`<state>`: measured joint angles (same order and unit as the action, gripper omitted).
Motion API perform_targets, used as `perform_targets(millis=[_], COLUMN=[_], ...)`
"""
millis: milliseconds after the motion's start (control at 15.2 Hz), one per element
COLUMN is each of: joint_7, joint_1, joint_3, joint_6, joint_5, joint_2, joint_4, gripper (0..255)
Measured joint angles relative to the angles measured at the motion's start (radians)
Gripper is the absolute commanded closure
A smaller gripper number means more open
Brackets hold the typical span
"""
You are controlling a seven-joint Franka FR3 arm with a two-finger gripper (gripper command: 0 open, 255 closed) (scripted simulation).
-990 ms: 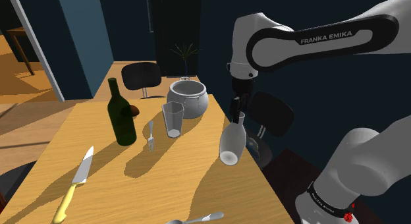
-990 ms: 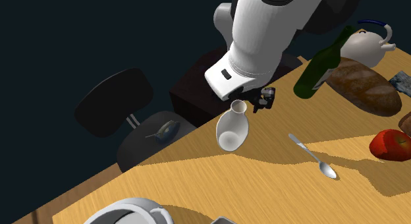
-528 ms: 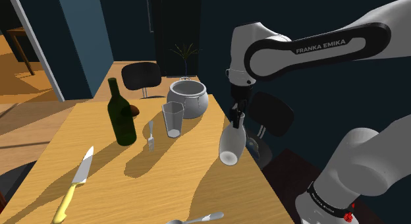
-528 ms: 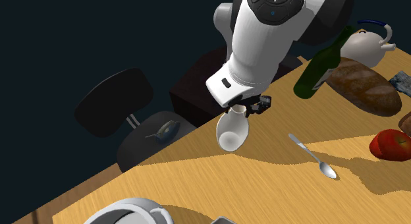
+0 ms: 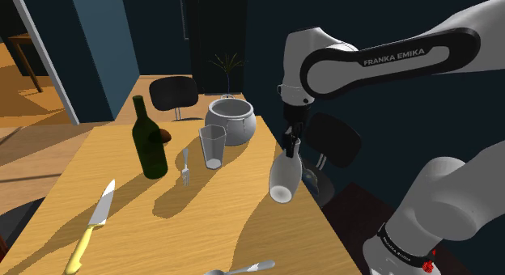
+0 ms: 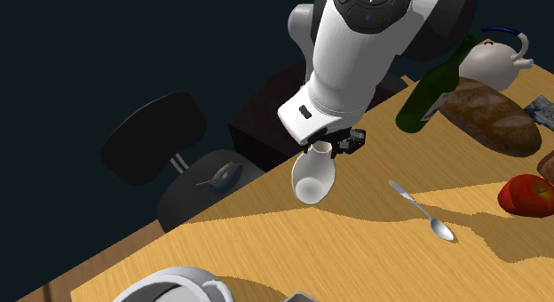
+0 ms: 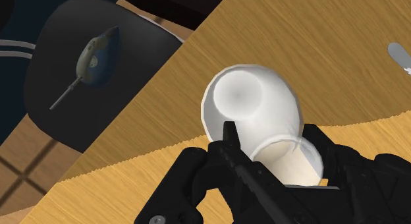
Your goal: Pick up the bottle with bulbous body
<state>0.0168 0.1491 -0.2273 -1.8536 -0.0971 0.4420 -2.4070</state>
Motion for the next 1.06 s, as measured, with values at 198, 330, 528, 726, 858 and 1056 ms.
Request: perform_targets(millis=[198,330,528,726,858,1056], joint_7=[0.001,-0.001,-0.001,0.001,0.001,0.0], joint_1=[0.0,0.0,-0.001,-0.003,-0.004,-0.005], joint_3=[0.003,0.003,0.007,0.011,0.013,0.015], joint_6=[0.031,0.056,0.097,0.138,0.165,0.199], joint_5=[0.001,0.001,0.003,0.005,0.007,0.008], joint_2=[0.008,0.008,0.016,0.02,0.02,0.02], joint_4=[0.02,0.044,0.078,0.115,0.142,0.176], gripper=[255,255,255,255,255,255])
